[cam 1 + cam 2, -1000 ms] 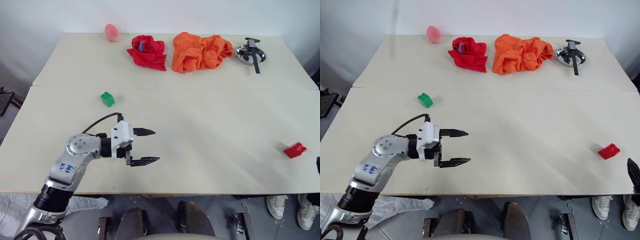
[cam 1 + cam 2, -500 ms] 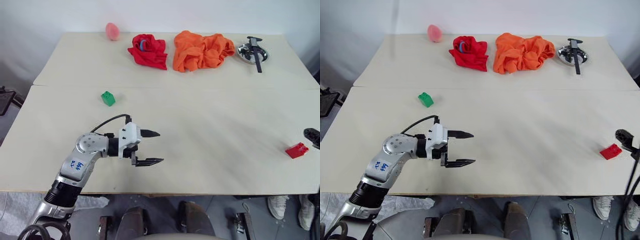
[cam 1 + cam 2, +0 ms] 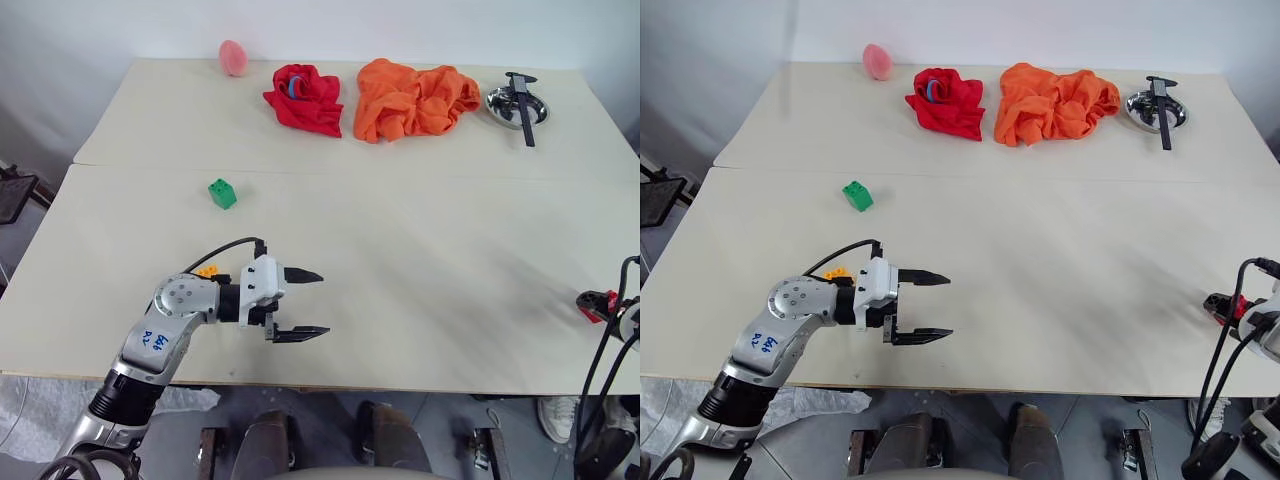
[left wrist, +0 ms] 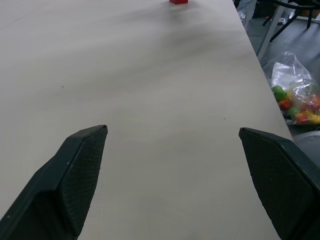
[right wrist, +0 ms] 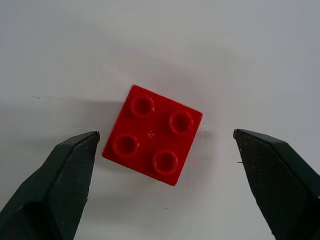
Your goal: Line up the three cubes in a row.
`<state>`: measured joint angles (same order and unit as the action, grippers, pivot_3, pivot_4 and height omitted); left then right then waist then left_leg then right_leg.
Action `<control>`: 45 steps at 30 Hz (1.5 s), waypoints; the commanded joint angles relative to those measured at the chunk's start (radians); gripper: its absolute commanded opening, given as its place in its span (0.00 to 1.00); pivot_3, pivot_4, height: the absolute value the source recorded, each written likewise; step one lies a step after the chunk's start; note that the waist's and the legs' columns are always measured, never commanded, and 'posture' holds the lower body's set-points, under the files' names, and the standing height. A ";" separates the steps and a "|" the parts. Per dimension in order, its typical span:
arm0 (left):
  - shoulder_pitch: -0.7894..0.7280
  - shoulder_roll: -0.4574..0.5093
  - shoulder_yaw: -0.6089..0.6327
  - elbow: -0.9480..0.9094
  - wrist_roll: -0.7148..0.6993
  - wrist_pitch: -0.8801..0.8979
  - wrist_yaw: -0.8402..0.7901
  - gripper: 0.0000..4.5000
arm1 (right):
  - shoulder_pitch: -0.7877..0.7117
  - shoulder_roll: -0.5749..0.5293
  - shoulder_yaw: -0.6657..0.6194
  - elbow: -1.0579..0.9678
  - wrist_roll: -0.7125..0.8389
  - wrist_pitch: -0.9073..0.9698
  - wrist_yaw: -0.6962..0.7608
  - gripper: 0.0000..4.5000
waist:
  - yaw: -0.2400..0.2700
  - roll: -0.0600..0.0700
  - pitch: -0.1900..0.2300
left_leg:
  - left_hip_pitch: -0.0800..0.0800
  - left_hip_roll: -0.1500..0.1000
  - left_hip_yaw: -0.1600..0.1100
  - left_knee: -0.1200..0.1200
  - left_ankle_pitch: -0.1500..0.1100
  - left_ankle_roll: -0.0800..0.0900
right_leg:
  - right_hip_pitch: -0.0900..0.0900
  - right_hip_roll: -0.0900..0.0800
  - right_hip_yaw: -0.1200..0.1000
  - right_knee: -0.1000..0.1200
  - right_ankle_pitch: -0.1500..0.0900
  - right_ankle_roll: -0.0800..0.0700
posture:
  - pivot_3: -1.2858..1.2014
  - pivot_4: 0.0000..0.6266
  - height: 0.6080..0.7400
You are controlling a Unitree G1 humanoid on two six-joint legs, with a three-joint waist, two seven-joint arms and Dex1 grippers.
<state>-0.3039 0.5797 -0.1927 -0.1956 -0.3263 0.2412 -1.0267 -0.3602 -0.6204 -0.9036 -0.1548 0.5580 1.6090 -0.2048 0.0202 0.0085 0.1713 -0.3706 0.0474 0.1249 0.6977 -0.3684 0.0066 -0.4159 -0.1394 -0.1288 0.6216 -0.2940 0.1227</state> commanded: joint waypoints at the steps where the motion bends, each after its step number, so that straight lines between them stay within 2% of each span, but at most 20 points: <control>1: 0.000 0.009 0.023 -0.049 -0.007 0.000 0.005 1.00 | -0.027 0.010 -0.027 -0.013 -0.058 -0.014 0.016 1.00 | 0.000 0.000 0.000 | 0.000 0.000 0.000 0.000 0.000 0.000 | 0.000 0.000 0.000 0.000 0.000 0.000 | 0.52 0.24 1.00; 3: -0.001 0.009 0.023 -0.048 -0.007 0.000 0.006 1.00 | -0.035 0.021 -0.023 -0.009 -0.087 -0.035 0.026 1.00 | -0.001 0.000 0.000 | 0.000 0.000 0.000 0.000 0.000 0.000 | 0.000 0.000 0.000 0.000 0.000 0.000 | 0.52 0.24 1.00; 6: -0.003 0.011 0.022 -0.048 -0.007 -0.003 0.004 1.00 | -0.038 0.032 -0.011 -0.004 -0.120 -0.065 0.046 0.87 | 0.000 0.000 0.000 | 0.000 0.000 0.000 0.000 0.000 0.000 | 0.000 0.000 0.000 0.000 0.000 0.000 | 0.52 0.24 1.00; 13: -0.003 0.034 0.041 -0.037 -0.019 -0.028 -0.030 1.00 | -0.047 0.057 0.010 -0.019 -0.165 -0.058 0.105 0.34 | -0.004 0.000 0.000 | 0.000 0.000 0.000 0.000 0.000 0.000 | 0.000 0.000 0.000 0.000 0.000 0.000 | 0.52 0.24 1.00; 15: -0.004 0.036 0.053 -0.034 -0.025 -0.035 -0.037 1.00 | -0.055 0.047 0.036 -0.015 -0.166 -0.074 0.134 0.33 | -0.010 0.000 0.000 | 0.000 0.000 0.000 0.000 0.000 0.000 | 0.000 0.000 0.000 0.000 0.000 0.000 | 0.52 0.24 1.00; 16: -0.002 0.032 0.069 -0.041 -0.041 -0.026 -0.031 1.00 | -0.021 -0.009 0.130 -0.025 -0.152 -0.127 0.208 0.33 | -0.013 0.000 0.000 | 0.000 0.000 0.000 0.000 0.000 0.000 | 0.000 0.000 0.000 0.000 0.000 0.000 | 0.52 0.24 1.00; 20: 0.008 0.035 0.114 -0.051 -0.062 -0.023 -0.015 1.00 | 0.049 -0.196 0.450 -0.034 -0.124 -0.419 0.559 0.33 | -0.027 0.000 0.000 | 0.001 0.000 0.000 0.000 0.000 0.000 | 0.000 0.001 0.000 0.000 0.000 0.000 | 0.52 0.24 1.00; 23: 0.025 0.031 0.158 -0.065 -0.091 -0.019 -0.004 1.00 | 0.028 -0.297 0.650 -0.004 -0.119 -0.719 0.925 0.33 | -0.034 0.000 0.001 | 0.002 0.001 -0.001 -0.001 0.000 -0.001 | 0.001 0.002 0.002 -0.001 0.000 0.000 | 0.52 0.24 1.00; 25: 0.031 0.028 0.180 -0.068 -0.114 -0.014 -0.004 1.00 | -0.006 -0.314 0.742 0.024 -0.124 -0.892 1.116 0.33 | -0.040 -0.001 0.001 | 0.002 0.001 -0.002 -0.001 0.000 -0.001 | 0.001 0.003 0.001 -0.001 0.000 0.000 | 0.52 0.24 1.00; 26: 0.047 0.032 0.206 -0.081 -0.137 -0.013 -0.005 1.00 | -0.057 -0.307 0.836 0.078 -0.163 -1.045 1.262 0.33 | -0.044 -0.002 0.001 | 0.002 0.001 -0.002 -0.001 0.000 -0.001 | 0.001 0.003 0.001 -0.001 0.000 0.000 | 0.52 0.24 1.00; 29: 0.090 0.041 0.264 -0.091 -0.170 -0.023 -0.006 1.00 | -0.205 -0.271 1.047 0.296 -0.305 -1.378 1.511 0.33 | -0.052 -0.004 0.003 | 0.002 0.002 -0.002 0.000 0.000 -0.001 | 0.001 0.003 0.001 -0.001 0.000 0.000 | 0.52 0.24 1.00; 32: 0.128 0.053 0.318 -0.066 -0.181 -0.056 -0.025 1.00 | -0.372 -0.198 1.171 0.565 -0.430 -1.577 1.595 0.33 | -0.051 -0.005 0.003 | 0.003 0.002 -0.002 0.001 0.000 -0.001 | 0.002 0.003 0.000 -0.001 0.000 0.000 | 0.52 0.24 1.00; 38: 0.249 0.114 0.440 -0.016 -0.187 -0.104 -0.074 1.00 | -0.614 -0.037 1.223 1.001 -0.538 -1.810 1.640 0.33 | -0.053 -0.006 0.004 | 0.001 0.002 -0.003 0.001 0.000 -0.001 | 0.002 0.002 -0.002 -0.002 0.000 0.000 | 0.52 0.24 1.00; 45: 0.348 0.107 0.500 -0.065 -0.190 -0.116 -0.031 1.00 | -0.716 0.048 1.221 1.206 -0.606 -1.916 1.682 0.33 | -0.055 -0.006 0.004 | 0.002 0.002 -0.004 0.001 0.000 -0.001 | 0.002 0.002 -0.002 0.000 0.000 0.000 | 0.52 0.24 1.00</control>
<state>0.0398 0.6867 0.2772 -0.2089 -0.4938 0.1400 -1.0708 -1.0662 -0.5866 0.3224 1.0276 -0.0346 -0.2809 1.4573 -0.0349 0.0027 0.1757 -0.3688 0.0499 0.1213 0.6993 -0.3681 0.0050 -0.4138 -0.1375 -0.1311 0.6215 -0.2942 0.1224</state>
